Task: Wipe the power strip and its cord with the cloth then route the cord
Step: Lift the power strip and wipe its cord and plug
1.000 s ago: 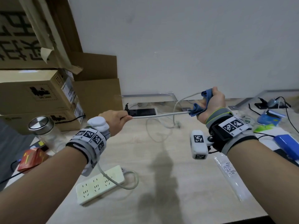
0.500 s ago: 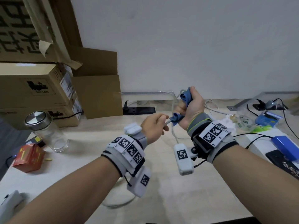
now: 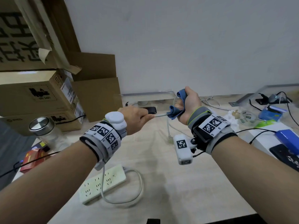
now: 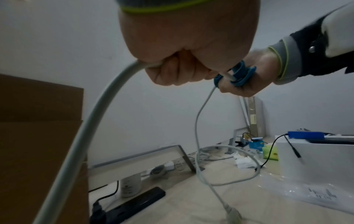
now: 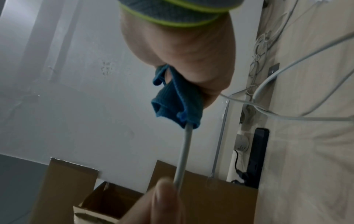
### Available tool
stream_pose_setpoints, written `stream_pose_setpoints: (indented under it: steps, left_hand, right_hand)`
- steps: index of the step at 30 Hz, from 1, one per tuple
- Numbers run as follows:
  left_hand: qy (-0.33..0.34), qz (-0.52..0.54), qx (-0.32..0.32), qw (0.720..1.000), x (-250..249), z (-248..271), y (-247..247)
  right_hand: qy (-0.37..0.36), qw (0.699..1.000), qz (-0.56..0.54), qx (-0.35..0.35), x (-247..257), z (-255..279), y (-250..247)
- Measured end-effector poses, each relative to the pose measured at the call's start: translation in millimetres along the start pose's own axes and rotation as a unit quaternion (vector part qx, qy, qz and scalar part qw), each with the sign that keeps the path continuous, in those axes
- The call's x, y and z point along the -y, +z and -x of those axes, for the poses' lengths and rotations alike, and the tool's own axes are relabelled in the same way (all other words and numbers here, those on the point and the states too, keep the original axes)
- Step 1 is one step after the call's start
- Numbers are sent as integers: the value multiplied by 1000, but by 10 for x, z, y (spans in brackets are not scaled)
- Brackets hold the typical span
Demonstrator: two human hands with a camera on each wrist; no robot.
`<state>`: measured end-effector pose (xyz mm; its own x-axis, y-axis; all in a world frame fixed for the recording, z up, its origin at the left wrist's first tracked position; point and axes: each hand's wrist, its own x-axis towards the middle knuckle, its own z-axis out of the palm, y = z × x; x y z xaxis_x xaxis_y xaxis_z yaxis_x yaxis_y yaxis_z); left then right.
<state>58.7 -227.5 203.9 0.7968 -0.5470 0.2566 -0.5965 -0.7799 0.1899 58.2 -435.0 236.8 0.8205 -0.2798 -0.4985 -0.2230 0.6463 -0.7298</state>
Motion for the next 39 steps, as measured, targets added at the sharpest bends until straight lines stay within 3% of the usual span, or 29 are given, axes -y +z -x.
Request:
stream_pose_setpoints:
  steps: [4, 9, 12, 14, 15, 17, 19, 22, 24, 27, 33, 35, 39]
  left_hand:
    - [-10, 12, 28, 999, 216, 19, 31]
    - [-76, 43, 77, 993, 610, 99, 168]
    - [-152, -50, 181, 970, 611, 81, 148]
    - [-154, -109, 234, 954, 370, 7, 157]
    - [-144, -80, 228, 960, 199, -21, 191]
    - [-155, 82, 171, 970, -140, -41, 335]
    - [-169, 241, 78, 952, -416, -68, 460]
    - [-174, 300, -18, 938, -589, -150, 538]
    - [-121, 277, -56, 951, -574, -142, 538]
    - [-12, 210, -59, 976, -491, -42, 468]
    - [63, 169, -52, 982, -50, 79, 443]
    - [58, 147, -16, 987, 171, 162, 493]
    - [-25, 90, 73, 993, 670, 417, 618]
  right_hand:
    - [-5, 1000, 1, -10, 78, -127, -109]
    - [-38, 994, -23, -104, 228, -189, -248]
    - [-36, 995, -34, -87, 166, -146, -246]
    - [-40, 997, -30, -61, 77, -108, -153]
    - [-44, 997, -39, -56, 35, -94, -105]
    - [-48, 995, -66, -53, -21, -73, -24]
    - [-58, 993, -85, -53, -64, -66, 15]
    - [-52, 993, -84, -64, -93, -101, 8]
    - [-44, 994, -66, -68, -83, -131, -20]
    - [-24, 997, -38, -70, -22, -148, -67]
    - [-2, 995, -28, -94, 114, -245, -238]
    - [0, 994, -42, -98, 184, -279, -313]
    - [-21, 992, -68, -100, 289, -342, -431]
